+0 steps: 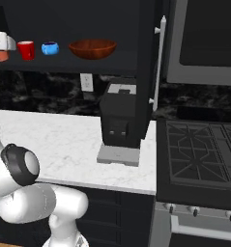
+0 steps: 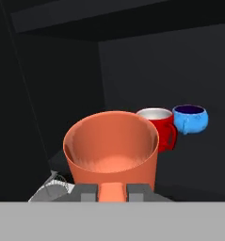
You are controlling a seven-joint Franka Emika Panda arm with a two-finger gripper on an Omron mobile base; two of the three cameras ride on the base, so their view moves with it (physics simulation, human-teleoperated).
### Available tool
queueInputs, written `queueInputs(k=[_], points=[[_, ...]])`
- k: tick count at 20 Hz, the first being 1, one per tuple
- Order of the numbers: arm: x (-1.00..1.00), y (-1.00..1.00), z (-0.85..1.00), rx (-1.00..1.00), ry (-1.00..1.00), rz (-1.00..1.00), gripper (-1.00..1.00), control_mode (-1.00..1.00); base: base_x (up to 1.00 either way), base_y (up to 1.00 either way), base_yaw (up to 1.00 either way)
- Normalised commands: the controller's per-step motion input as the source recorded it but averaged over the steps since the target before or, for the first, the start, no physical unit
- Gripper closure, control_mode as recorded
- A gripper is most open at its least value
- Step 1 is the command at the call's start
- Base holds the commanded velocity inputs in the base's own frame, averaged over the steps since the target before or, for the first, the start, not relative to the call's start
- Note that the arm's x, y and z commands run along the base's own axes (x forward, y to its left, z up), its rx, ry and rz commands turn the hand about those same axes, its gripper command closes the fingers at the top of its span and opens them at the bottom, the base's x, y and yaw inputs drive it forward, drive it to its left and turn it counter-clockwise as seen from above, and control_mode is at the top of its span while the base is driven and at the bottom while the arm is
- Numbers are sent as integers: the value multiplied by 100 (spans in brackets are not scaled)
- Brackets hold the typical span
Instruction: Gather all objects into one cabinet and sort the glasses and bowls to opposite sides.
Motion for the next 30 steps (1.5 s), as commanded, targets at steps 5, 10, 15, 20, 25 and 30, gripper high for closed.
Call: queueInputs(k=[5, 10, 15, 20, 25, 30], points=[[55, 20, -7, 0, 2, 0, 100, -100, 0, 0, 0], [52, 21, -3, 0, 2, 1, 100, -100, 0, 0, 0], [42, 23, -2, 0, 4, 2, 100, -100, 0, 0, 0], [39, 25, -7, 0, 6, 4, 100, -100, 0, 0, 0], [41, 23, -5, 0, 4, 3, 100, -100, 0, 0, 0], [36, 23, -10, 0, 3, 3, 100, -100, 0, 0, 0]])
